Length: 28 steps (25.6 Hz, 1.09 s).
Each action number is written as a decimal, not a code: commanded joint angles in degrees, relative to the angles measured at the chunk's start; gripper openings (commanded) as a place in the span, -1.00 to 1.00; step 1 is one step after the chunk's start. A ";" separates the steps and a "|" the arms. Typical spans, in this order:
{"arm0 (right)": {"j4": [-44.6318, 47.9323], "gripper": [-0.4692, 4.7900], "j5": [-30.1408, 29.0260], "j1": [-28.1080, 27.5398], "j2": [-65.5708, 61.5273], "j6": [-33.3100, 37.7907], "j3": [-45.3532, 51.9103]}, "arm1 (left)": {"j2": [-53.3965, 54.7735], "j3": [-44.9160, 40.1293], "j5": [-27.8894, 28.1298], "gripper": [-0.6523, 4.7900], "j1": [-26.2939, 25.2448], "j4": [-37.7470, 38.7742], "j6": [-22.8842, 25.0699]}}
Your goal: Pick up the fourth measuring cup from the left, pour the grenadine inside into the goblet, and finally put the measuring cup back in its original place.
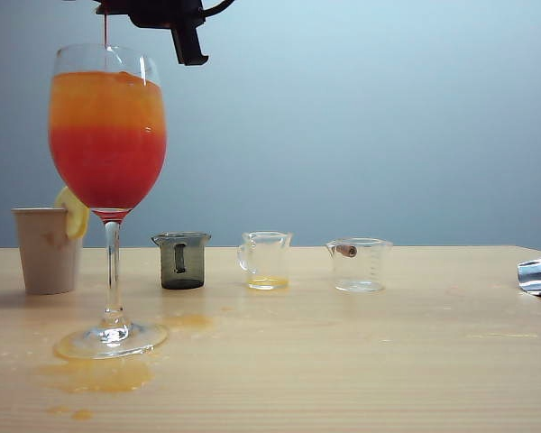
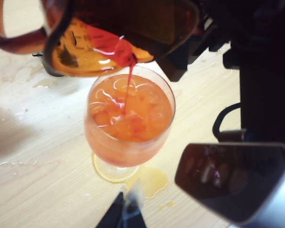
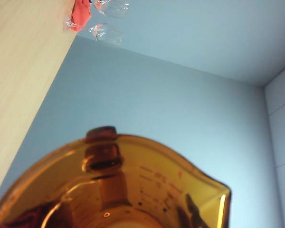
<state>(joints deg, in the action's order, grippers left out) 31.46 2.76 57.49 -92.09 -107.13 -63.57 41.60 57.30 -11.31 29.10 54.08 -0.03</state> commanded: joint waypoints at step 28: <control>3.10 -0.69 -4.33 -0.13 0.35 -7.04 -0.15 | -0.13 0.17 -0.07 -0.77 0.07 -0.17 0.04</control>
<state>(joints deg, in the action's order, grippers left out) 33.06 -1.28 57.34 -92.09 -114.10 -63.57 41.60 57.30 -11.31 29.10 54.08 -0.03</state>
